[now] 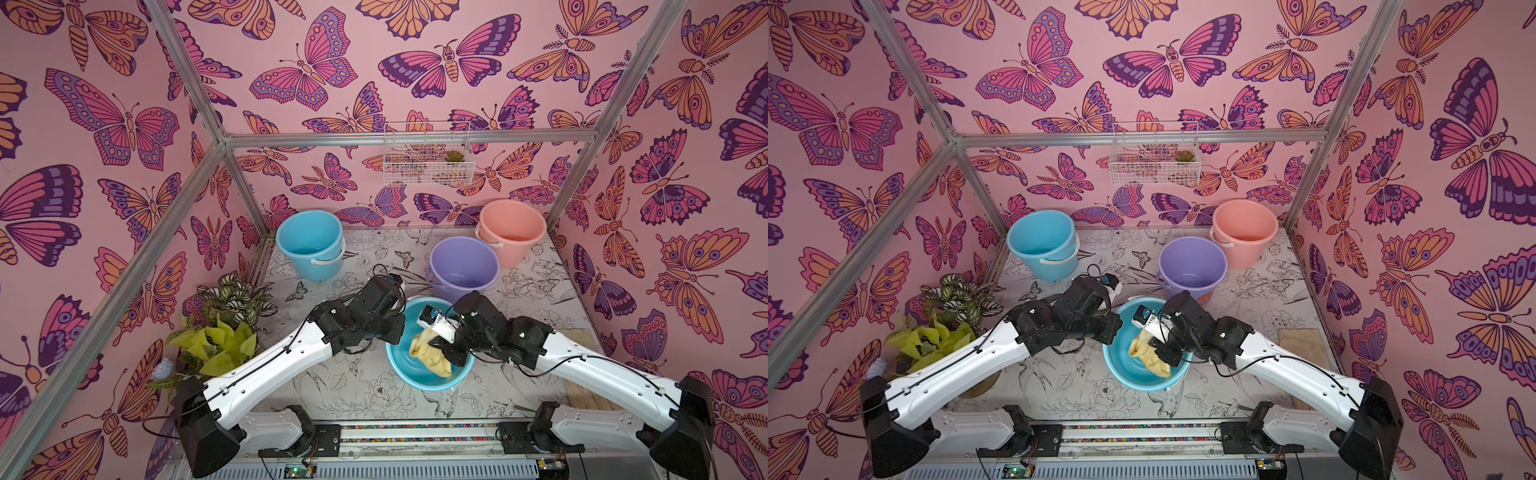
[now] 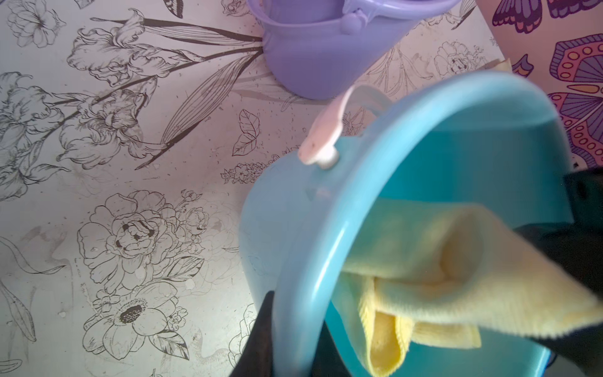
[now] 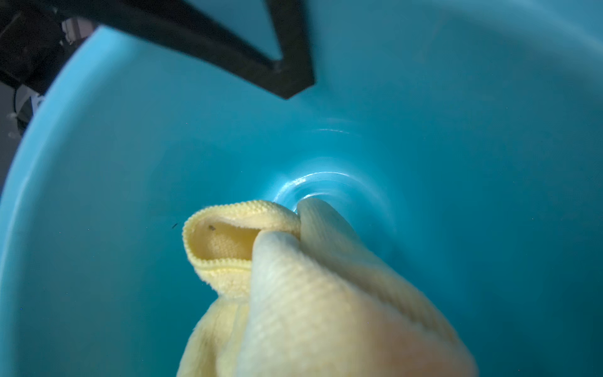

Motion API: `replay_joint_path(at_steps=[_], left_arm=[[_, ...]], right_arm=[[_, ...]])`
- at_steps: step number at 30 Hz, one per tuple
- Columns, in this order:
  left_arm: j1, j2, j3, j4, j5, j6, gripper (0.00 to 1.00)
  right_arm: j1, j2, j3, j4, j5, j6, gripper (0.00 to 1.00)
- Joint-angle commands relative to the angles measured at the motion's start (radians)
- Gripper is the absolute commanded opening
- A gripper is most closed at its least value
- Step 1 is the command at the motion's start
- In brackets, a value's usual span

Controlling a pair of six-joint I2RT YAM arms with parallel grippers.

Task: Wipe the inside of the bucket with a cloth
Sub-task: Wipe the dirt from the inside of the bucket.

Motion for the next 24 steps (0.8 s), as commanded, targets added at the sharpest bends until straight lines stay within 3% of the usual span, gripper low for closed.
replay_joint_path(at_steps=[1,9,17,24], left_arm=[[-0.019,-0.004,-0.009,0.083,0.015,0.004,0.00],[-0.038,0.004,-0.012,0.096,0.014,0.007,0.00],[-0.047,0.007,-0.017,0.097,0.023,0.007,0.00],[-0.057,-0.011,-0.027,0.094,-0.010,0.005,0.00]], right_arm=[[0.051,0.010,-0.032,0.153,0.053,-0.172,0.00],[0.082,0.152,-0.078,0.350,0.164,-0.329,0.00],[0.083,0.279,-0.124,0.629,0.414,-0.491,0.00],[0.083,0.299,-0.128,0.671,0.642,-0.676,0.00]])
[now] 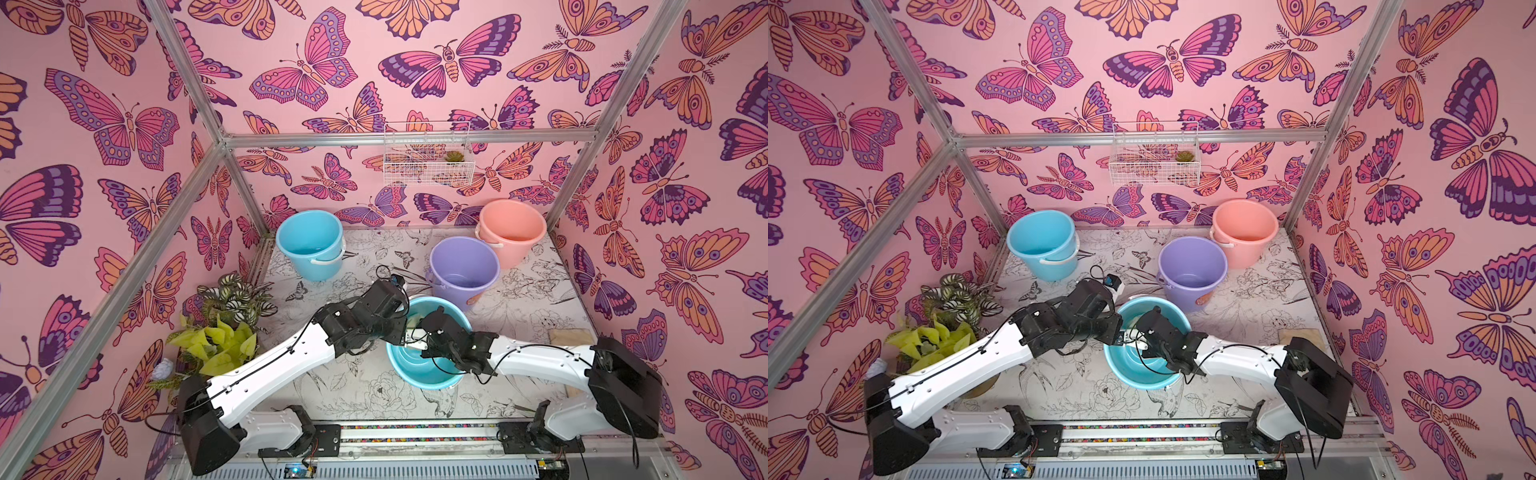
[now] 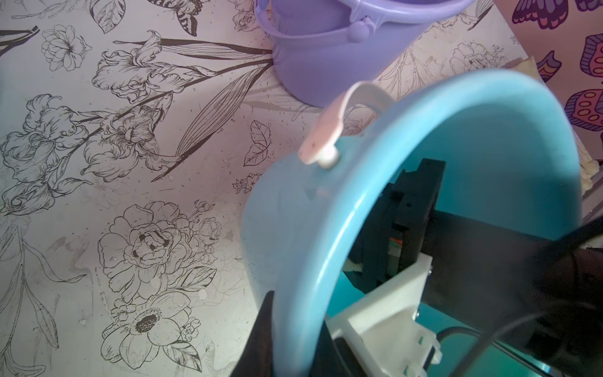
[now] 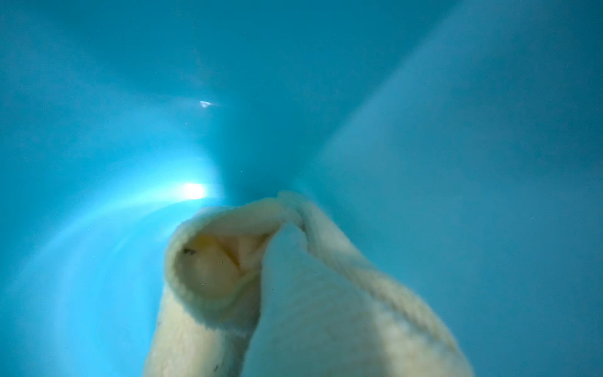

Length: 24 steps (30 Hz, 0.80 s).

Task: Wipe the inside of the bucket with a cloth
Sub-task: Wipe the dirt from the inside of the bucket.

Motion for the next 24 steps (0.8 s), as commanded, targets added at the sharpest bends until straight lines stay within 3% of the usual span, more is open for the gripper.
replay_joint_path(at_steps=[1,7,14,18,24], left_arm=[[-0.028,-0.021,-0.016,0.063,0.060,-0.012,0.00],[-0.036,-0.032,-0.024,0.057,0.026,-0.010,0.00],[-0.046,-0.025,-0.024,0.055,0.011,-0.011,0.00],[-0.054,-0.023,-0.021,0.053,-0.001,-0.010,0.00],[-0.057,-0.022,-0.021,0.048,-0.015,-0.007,0.00]], right_arm=[[0.004,-0.013,0.018,0.079,0.170,-0.119,0.00],[0.004,-0.059,0.080,-0.282,0.232,-0.174,0.00],[0.004,-0.054,0.158,-0.682,0.233,-0.110,0.00],[0.004,0.003,0.220,-0.880,0.155,-0.040,0.00],[0.004,0.034,0.253,-0.986,-0.117,0.008,0.00]])
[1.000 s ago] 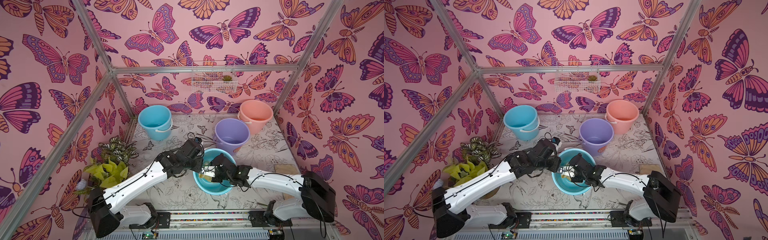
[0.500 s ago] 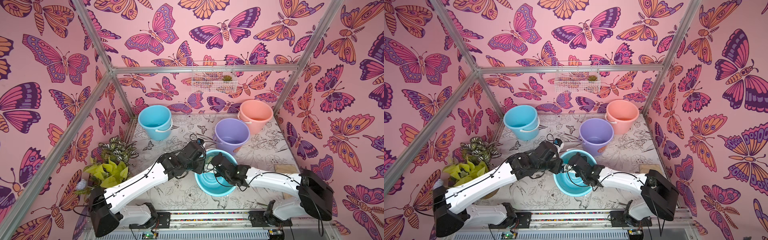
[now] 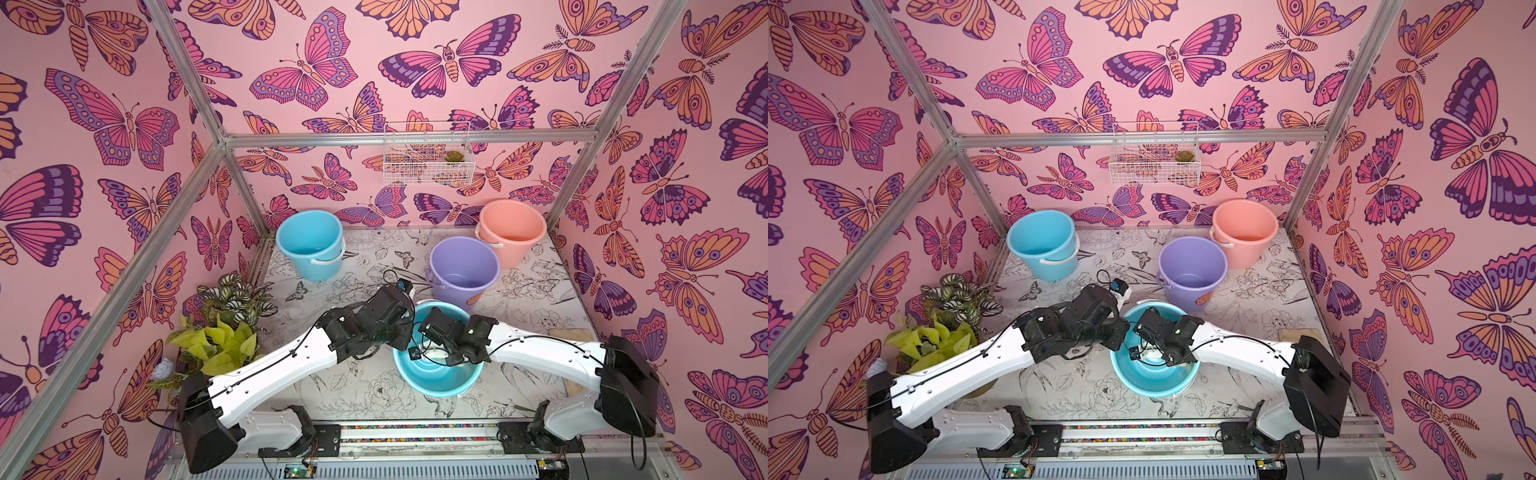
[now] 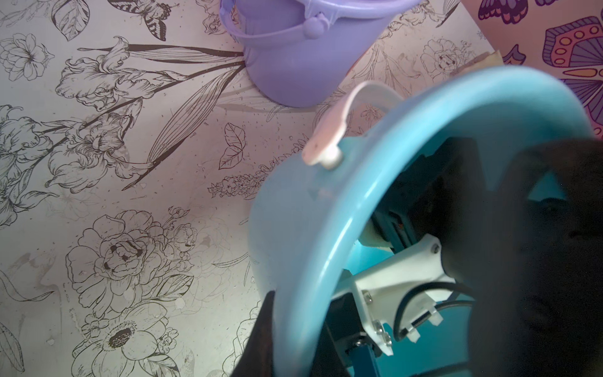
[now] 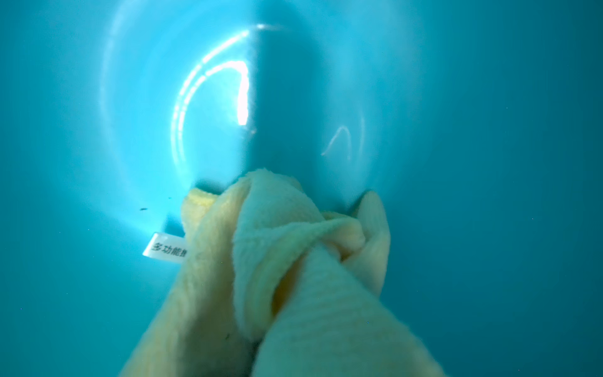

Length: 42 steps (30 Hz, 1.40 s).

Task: Wipe the inside of the bucket with a cloth
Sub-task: Wipe the dirt from the inside of the bucket.

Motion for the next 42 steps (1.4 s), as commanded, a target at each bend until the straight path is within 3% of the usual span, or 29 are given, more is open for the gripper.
replay_joint_path(at_steps=[1,9,17,28,42], left_arm=[[0.001,-0.020,-0.009,0.011,-0.021,0.000,0.00],[0.000,-0.010,-0.006,0.013,-0.017,-0.002,0.00],[-0.002,0.004,-0.005,0.012,-0.008,-0.008,0.00],[-0.002,0.013,-0.011,0.015,0.010,-0.009,0.00],[-0.002,0.013,-0.007,0.013,0.013,-0.003,0.00]], right_arm=[[0.001,0.010,0.013,-0.156,-0.209,0.051,0.00],[-0.001,-0.019,-0.076,0.108,-0.478,0.075,0.00],[0.000,-0.013,-0.154,0.512,-0.571,0.158,0.00],[0.000,-0.002,-0.245,0.936,-0.411,0.180,0.00],[0.002,0.002,-0.274,1.185,-0.042,-0.021,0.00]])
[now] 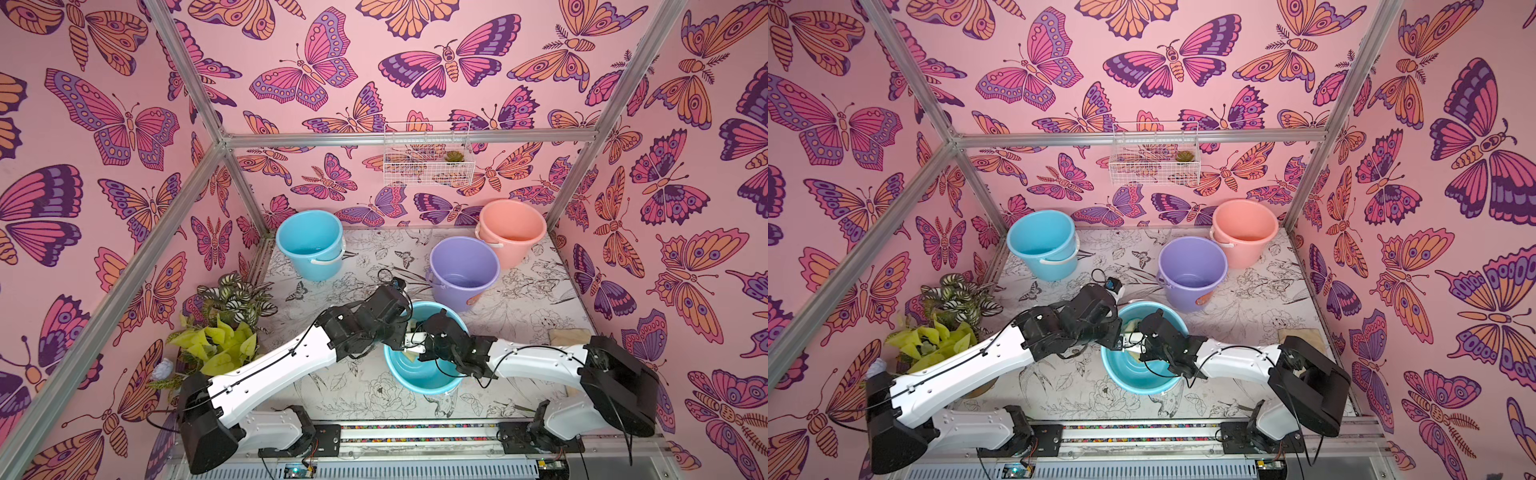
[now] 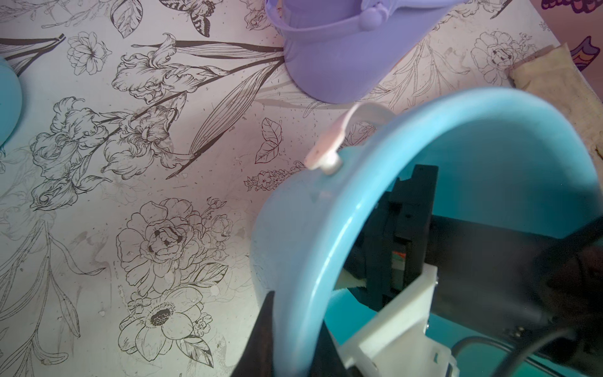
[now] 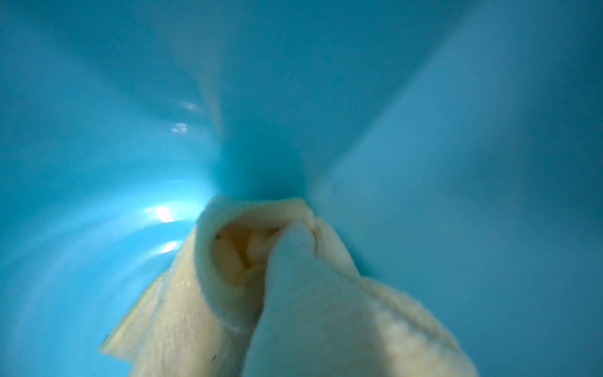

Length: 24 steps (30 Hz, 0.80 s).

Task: Wipe the inside of the bucket with a cloth
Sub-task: Wipe the dirt from the inside of the bucket.

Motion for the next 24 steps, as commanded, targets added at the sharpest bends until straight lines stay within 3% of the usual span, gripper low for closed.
replay_joint_path(at_steps=[1,5,11,19,24], left_arm=[[-0.021,0.011,-0.007,0.056,0.094,-0.007,0.00],[-0.021,0.011,-0.006,0.056,0.092,-0.006,0.00],[-0.021,0.051,-0.003,0.056,0.099,-0.004,0.00],[-0.023,0.045,-0.006,0.046,0.082,-0.006,0.00],[-0.023,0.044,-0.005,0.043,0.081,-0.008,0.00]], right_arm=[[0.011,0.009,0.032,0.180,0.167,-0.076,0.00],[0.012,0.008,0.064,0.036,0.243,-0.196,0.00],[0.011,-0.015,0.131,-0.311,0.259,-0.294,0.00],[0.012,0.019,0.218,-0.720,0.329,-0.263,0.00],[0.010,0.037,0.265,-0.935,0.275,-0.174,0.00]])
